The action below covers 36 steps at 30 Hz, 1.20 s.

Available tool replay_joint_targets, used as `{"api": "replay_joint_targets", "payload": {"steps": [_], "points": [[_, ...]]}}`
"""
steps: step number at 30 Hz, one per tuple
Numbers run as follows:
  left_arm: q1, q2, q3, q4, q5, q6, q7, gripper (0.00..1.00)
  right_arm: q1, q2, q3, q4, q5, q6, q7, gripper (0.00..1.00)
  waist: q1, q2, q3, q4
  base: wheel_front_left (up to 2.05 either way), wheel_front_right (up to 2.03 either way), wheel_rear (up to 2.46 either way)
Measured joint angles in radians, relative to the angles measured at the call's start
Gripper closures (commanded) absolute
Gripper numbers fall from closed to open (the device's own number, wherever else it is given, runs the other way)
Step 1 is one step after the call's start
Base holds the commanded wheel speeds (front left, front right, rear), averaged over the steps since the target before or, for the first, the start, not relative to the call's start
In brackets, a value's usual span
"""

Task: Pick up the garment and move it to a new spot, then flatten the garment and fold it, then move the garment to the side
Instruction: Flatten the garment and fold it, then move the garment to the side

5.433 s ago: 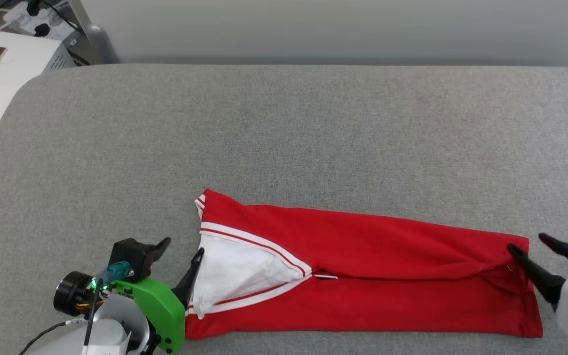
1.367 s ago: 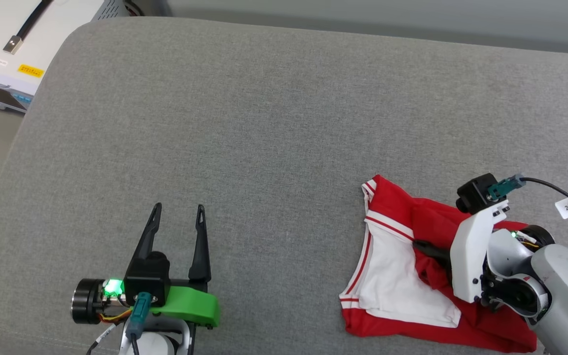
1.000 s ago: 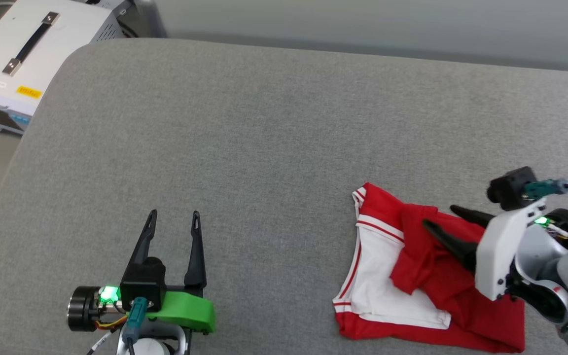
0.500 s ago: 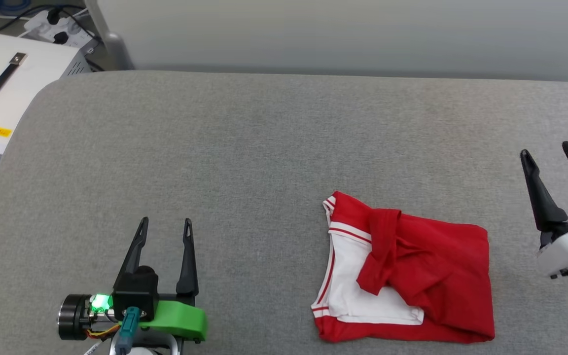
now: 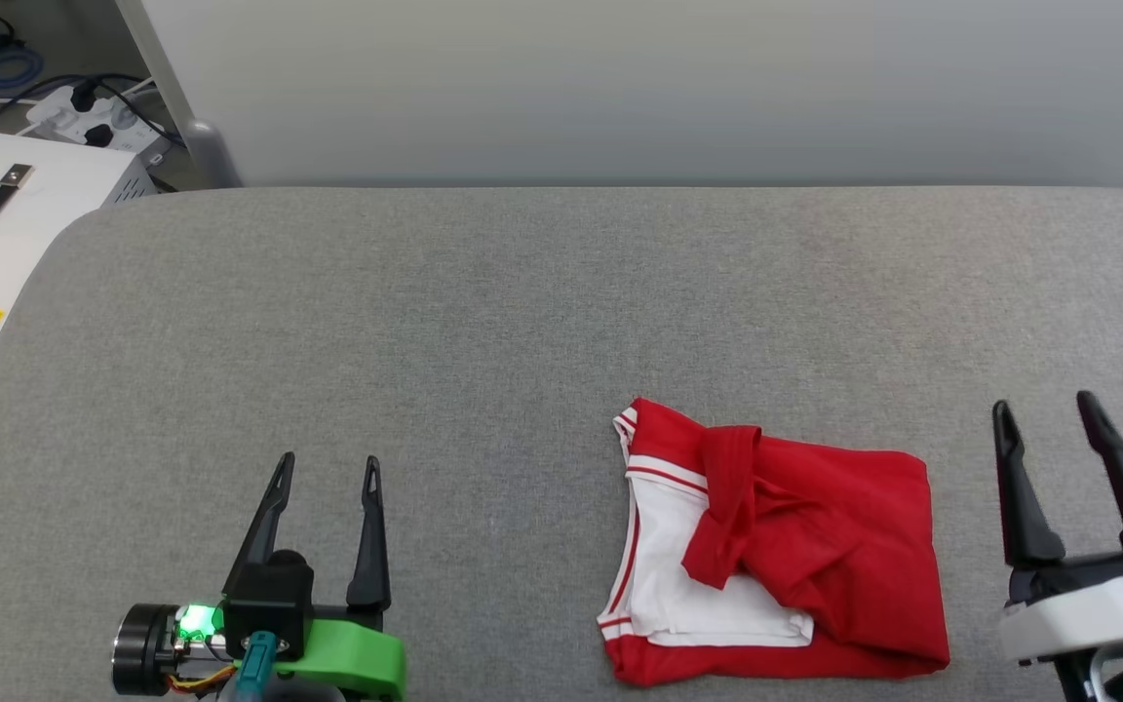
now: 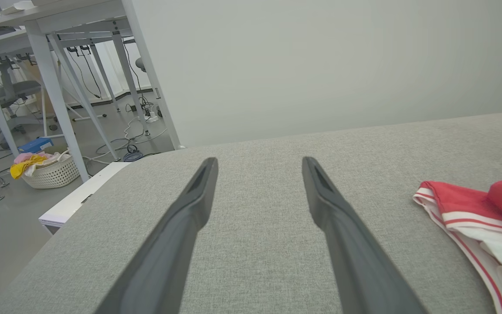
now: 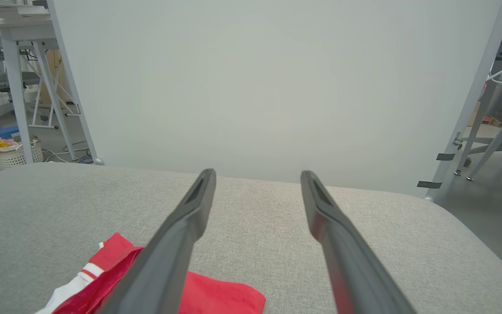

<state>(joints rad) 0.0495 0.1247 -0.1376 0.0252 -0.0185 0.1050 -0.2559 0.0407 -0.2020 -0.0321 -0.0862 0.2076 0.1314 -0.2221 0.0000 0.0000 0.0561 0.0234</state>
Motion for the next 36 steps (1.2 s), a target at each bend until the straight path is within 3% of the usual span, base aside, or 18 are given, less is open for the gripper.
{"api": "replay_joint_targets", "payload": {"steps": [10, 22, 29, 33, 36], "points": [[0.016, 0.003, -0.002, 0.001, 0.0, -0.004, 0.0, 0.0, 0.087, 0.073, -0.005, 0.016, -0.054, 0.0, -0.028, 0.0, 0.0, 0.0, -0.014, 0.011, 0.0, 0.0, 0.0], [0.021, 0.006, -0.005, 0.003, 0.0, -0.003, 0.0, 0.0, 0.088, 0.062, -0.003, 0.029, -0.093, 0.0, -0.03, 0.0, 0.0, 0.0, -0.018, 0.01, 0.0, 0.0, 0.0], [0.02, 0.008, -0.01, 0.003, 0.0, -0.002, 0.0, 0.0, -0.036, -0.051, -0.051, -0.02, -0.082, 0.0, -0.012, 0.0, 0.0, 0.0, 0.006, 0.009, 0.0, 0.0, 0.0], [0.017, 0.007, -0.017, 0.003, 0.0, -0.002, 0.0, 0.0, -0.119, -0.166, -0.035, -0.015, 0.002, 0.0, 0.134, 0.0, 0.0, 0.0, 0.022, 0.011, 0.0, 0.0, 0.0], [0.012, 0.007, -0.021, 0.003, 0.0, -0.002, 0.0, 0.0, -0.153, -0.248, -0.008, -0.006, 0.131, 0.0, 0.286, 0.0, 0.0, 0.0, 0.034, 0.014, 0.0, 0.0, 0.0]]}}
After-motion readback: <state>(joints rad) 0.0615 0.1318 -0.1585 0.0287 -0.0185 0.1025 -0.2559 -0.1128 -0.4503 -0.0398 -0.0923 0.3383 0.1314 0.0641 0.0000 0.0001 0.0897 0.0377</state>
